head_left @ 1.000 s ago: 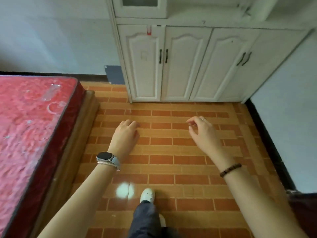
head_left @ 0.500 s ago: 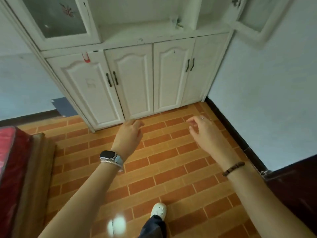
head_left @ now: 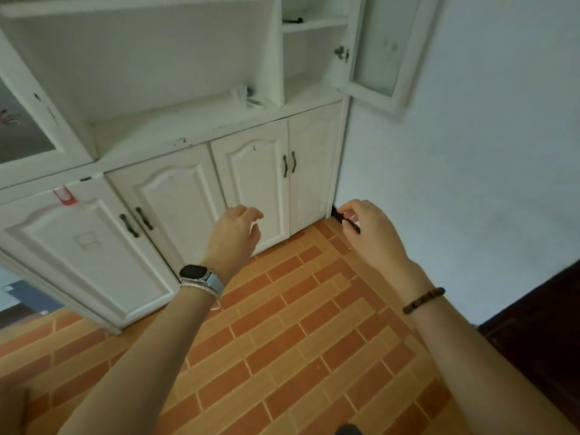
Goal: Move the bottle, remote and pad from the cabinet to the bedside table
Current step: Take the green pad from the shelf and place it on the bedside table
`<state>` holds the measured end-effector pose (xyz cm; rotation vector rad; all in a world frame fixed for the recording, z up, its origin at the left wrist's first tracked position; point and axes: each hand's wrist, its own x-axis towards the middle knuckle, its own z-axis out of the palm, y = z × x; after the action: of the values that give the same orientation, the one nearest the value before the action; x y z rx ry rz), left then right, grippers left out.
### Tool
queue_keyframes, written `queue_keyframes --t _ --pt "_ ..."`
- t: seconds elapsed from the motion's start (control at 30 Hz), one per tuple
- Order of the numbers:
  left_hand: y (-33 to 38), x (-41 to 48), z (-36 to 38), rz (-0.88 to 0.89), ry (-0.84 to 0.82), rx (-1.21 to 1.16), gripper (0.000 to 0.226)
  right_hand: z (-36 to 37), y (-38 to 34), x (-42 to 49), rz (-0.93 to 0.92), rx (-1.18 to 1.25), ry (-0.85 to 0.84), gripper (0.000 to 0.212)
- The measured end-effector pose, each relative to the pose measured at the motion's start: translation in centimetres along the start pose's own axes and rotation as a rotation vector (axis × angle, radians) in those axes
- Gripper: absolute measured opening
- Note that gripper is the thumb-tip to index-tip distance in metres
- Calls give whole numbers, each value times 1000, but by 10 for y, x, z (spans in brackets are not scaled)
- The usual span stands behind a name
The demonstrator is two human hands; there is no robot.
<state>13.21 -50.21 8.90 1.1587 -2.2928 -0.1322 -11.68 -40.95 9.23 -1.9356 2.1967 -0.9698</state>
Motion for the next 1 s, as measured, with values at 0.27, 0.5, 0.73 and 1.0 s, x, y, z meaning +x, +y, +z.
queue_keyframes --t 0.27,0.5,0.73,1.0 --pt "18 100 54 7 19 9 23 -14 76 86 -12 -8 39 22" --pt "40 183 88 -76 77 12 24 -27 138 182 -85 28 9 23" --pt "42 246 119 -114 106 34 24 -26 170 263 -155 49 -26 24" --pt "19 336 146 -92 132 29 24 -9 189 354 -180 76 -21 24"
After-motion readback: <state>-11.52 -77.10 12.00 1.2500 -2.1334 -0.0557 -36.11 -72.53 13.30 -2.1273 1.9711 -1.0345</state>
